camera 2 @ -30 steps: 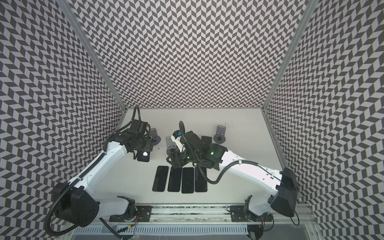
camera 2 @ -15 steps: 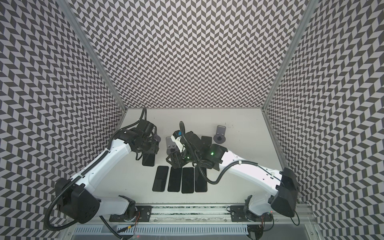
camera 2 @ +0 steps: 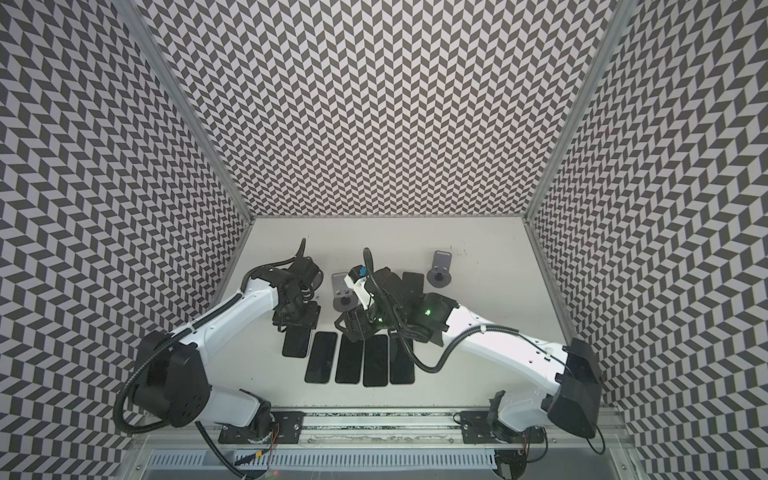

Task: Remove the phone from the phone stand
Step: 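Lower the phone flat beside the row with the left gripper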

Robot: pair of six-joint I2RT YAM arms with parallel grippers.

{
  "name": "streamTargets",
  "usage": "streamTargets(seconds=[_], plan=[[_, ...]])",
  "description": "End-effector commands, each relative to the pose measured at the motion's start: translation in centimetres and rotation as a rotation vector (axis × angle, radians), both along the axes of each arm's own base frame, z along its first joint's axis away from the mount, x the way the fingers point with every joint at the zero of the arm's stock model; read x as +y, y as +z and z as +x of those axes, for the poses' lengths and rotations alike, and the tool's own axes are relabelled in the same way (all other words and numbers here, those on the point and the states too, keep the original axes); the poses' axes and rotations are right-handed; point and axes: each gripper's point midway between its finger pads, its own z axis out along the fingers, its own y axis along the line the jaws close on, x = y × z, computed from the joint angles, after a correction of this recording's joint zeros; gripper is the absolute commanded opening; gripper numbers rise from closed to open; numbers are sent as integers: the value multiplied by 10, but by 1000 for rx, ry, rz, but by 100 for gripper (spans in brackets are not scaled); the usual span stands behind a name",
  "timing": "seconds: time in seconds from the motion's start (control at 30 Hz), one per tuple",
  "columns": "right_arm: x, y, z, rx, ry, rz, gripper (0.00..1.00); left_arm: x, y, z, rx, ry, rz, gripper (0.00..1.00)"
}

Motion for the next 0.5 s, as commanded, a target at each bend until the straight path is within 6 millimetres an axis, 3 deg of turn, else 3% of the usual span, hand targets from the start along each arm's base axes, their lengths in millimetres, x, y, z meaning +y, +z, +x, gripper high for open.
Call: streamTargets(seconds=[0.0,0.47], plan=[[4,25,-6,-38,26,88,72,9,-9,-6,54,21,40,65],[-2,34,-16,-25,52,127,71,34,-43,-16,175,95,163,65]])
